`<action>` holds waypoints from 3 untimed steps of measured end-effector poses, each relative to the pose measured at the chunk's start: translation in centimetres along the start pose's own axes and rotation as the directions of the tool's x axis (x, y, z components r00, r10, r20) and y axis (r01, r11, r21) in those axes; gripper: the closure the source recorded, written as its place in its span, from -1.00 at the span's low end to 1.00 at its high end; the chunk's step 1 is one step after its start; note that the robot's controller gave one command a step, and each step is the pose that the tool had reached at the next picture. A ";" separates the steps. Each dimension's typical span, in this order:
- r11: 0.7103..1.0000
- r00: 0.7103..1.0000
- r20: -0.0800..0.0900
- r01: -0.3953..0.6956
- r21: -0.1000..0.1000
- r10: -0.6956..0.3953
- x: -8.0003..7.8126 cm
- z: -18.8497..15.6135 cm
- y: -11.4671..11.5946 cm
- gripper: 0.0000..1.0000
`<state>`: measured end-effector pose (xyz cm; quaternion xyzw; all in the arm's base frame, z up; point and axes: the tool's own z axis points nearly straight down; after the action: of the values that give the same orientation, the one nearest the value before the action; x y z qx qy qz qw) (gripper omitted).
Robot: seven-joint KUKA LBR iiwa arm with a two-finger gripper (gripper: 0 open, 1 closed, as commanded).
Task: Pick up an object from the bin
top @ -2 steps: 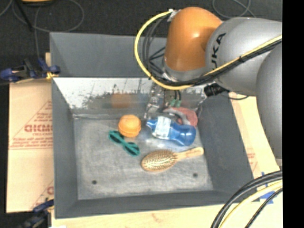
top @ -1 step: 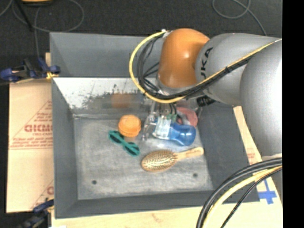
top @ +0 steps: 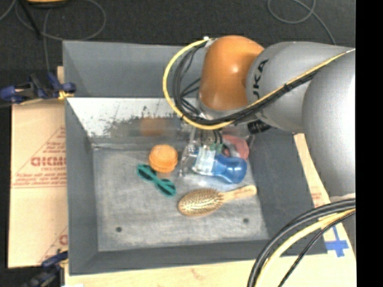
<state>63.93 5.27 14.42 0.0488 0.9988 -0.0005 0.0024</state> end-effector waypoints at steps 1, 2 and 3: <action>0.997 0.997 0.006 0.075 0.000 -0.075 -0.4 3.4 1.6 -1.00; 0.985 0.985 0.014 0.171 -0.001 -0.171 0.4 6.7 2.6 1.00; 0.985 0.985 0.014 0.171 -0.001 -0.171 0.4 6.7 2.6 1.00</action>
Offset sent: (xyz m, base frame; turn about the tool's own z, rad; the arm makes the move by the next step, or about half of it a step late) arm -0.0076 0.0291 -0.0742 -0.1760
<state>63.77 7.94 7.75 -0.0370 0.9993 0.0002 0.0092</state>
